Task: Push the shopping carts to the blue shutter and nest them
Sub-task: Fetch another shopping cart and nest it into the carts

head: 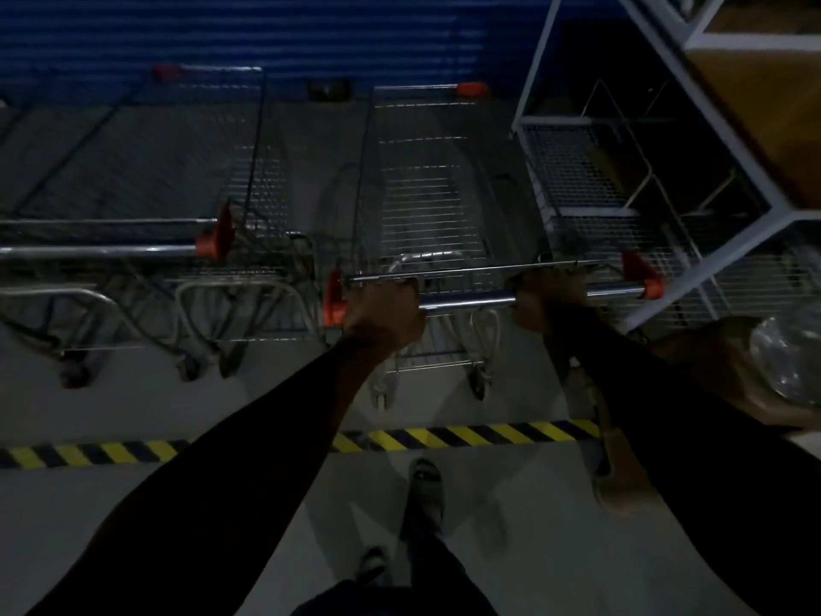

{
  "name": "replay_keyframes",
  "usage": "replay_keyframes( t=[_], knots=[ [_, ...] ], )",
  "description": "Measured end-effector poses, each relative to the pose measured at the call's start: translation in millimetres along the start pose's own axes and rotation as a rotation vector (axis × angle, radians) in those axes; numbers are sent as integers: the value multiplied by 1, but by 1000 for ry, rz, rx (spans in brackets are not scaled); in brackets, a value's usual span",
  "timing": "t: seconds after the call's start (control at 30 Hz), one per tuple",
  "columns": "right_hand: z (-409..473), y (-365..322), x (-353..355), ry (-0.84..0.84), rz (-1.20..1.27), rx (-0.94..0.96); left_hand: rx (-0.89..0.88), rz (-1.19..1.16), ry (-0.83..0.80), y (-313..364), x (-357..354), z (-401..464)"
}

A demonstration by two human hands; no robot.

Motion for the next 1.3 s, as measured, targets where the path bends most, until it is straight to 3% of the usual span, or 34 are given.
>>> replay_keyframes(
  t=[0.07,0.13,0.27,0.5,0.83,0.97,1.3],
  knots=[
    [20,7,0,-37,0,45,29,58,64,-2,5,18],
    [37,13,6,-51,1,50,48,26,19,-3,1,33],
    [72,18,8,10,123,80,59,33,33,-13,7,55],
    [102,3,16,198,-33,241,36,64,-8,-42,-1,86],
    [97,-16,34,259,-45,154,20,66,35,-61,12,83],
    [97,-23,29,192,-103,89,-53,44,-9,-67,4,81],
    [77,-41,32,170,80,55,-23,161,110,-78,5,54]
  ],
)
Point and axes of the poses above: each hand's wrist, its own z-axis towards the middle knuckle, its own x-axis out of the back of the hand, y = z × x, the point moved 9 cm from there along z, towards the middle knuckle, and after that the axes turned 9 degrees about x, right-handed, at the moved point
